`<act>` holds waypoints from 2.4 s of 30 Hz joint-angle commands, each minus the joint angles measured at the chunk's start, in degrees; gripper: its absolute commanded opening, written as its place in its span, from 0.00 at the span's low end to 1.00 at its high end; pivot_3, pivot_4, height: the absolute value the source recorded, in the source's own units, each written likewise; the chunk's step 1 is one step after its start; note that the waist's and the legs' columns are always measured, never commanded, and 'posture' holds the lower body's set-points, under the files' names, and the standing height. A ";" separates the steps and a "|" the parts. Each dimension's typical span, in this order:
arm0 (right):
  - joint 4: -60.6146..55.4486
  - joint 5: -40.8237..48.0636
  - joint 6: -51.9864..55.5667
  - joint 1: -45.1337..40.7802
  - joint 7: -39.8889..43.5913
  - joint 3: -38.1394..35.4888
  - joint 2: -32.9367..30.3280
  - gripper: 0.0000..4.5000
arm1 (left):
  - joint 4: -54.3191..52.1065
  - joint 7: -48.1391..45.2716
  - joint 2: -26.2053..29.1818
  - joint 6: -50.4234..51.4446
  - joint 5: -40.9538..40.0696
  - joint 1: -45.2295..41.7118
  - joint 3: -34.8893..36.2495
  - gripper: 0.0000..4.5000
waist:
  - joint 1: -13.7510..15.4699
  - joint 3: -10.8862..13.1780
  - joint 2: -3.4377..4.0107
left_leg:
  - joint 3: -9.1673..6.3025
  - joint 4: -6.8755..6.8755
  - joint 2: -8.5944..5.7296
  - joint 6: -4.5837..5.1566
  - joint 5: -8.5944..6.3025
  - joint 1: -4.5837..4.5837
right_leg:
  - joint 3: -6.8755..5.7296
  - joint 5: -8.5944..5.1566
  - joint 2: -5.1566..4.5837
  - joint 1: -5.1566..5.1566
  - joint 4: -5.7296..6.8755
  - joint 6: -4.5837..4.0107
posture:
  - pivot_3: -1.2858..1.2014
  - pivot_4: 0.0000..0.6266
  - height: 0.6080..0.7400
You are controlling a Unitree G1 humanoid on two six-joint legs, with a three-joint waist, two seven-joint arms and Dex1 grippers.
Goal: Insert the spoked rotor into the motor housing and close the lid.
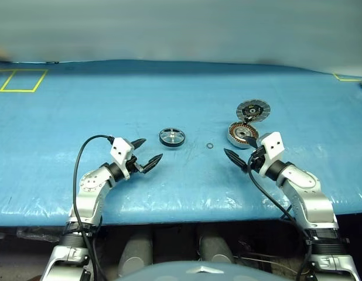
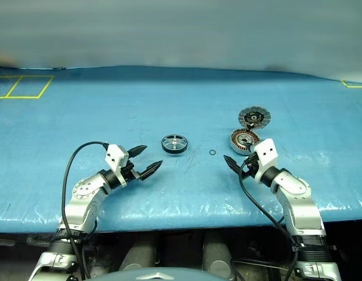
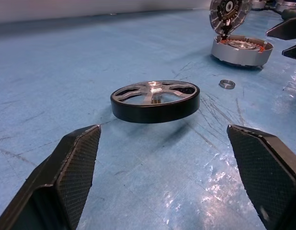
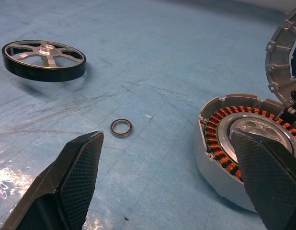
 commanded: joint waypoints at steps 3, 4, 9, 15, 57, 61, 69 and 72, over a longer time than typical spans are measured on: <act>-0.68 -0.15 -0.37 -0.13 -0.31 -0.58 -0.56 0.99 | -1.89 0.33 -0.17 -0.47 -0.07 -0.60 -0.40 1.00 | -0.01 0.00 0.00 | 0.00 0.00 0.00 0.00 0.00 0.00 | 0.00 0.00 0.00 0.00 0.00 0.00 | 0.52 0.24 1.00; -0.59 -0.18 -0.33 -0.23 -0.32 -0.59 -0.60 0.99 | -1.81 0.40 -0.20 -0.52 -0.06 -0.67 -0.42 1.00 | 0.00 0.00 0.00 | 0.00 0.00 0.00 0.00 0.00 0.00 | 0.00 0.00 0.00 0.00 0.00 0.00 | 0.52 0.24 1.00; -0.24 -0.48 -0.19 -0.90 -0.23 -0.44 -0.64 0.99 | -1.85 0.84 -0.38 -0.81 -0.03 -0.56 -0.42 1.00 | -0.01 0.00 0.00 | 0.00 0.00 0.00 0.00 0.00 0.00 | 0.00 0.00 0.00 0.00 0.00 0.00 | 0.52 0.24 1.00; 0.22 -0.93 -0.32 -1.62 0.01 -0.09 -0.55 0.99 | -2.01 1.42 -0.52 -1.06 -0.12 0.07 -0.35 1.00 | -0.01 0.00 0.00 | 0.00 0.00 0.00 0.00 0.00 0.00 | 0.00 0.00 0.00 0.00 0.00 0.00 | 0.52 0.24 1.00; 38.17 -24.77 -9.28 -38.36 28.69 23.63 -17.24 0.99 | -5.10 5.22 -0.74 -2.64 0.49 5.09 -0.59 1.00 | -0.10 0.04 -0.02 | 0.21 0.01 -0.01 0.08 -0.06 0.01 | 0.07 0.02 -0.06 -0.08 -0.03 0.01 | 0.52 0.24 1.00; 39.17 -25.01 -10.11 -39.05 28.48 23.31 -16.24 0.99 | -5.23 5.33 -0.57 -2.52 0.47 5.07 -0.55 1.00 | -0.08 0.04 -0.02 | 0.21 0.01 -0.02 0.08 -0.06 0.01 | 0.07 0.02 -0.06 -0.07 -0.03 0.01 | 0.52 0.24 1.00; 43.61 -27.00 -9.98 -40.51 30.04 24.85 -15.01 0.90 | -5.22 5.71 -0.52 -2.52 0.72 5.23 -0.82 1.00 | -0.10 0.04 -0.01 | 0.21 0.01 -0.01 0.08 -0.06 0.04 | 0.08 0.03 -0.06 -0.04 -0.02 0.02 | 0.52 0.24 1.00; 45.20 -27.67 -10.76 -40.63 29.11 24.78 -14.61 0.72 | -5.22 6.12 -0.56 -2.52 0.91 5.26 -0.86 1.00 | -0.05 0.04 -0.02 | 0.21 0.02 -0.02 0.08 -0.06 0.07 | 0.08 0.03 -0.06 0.00 -0.02 0.02 | 0.52 0.24 1.00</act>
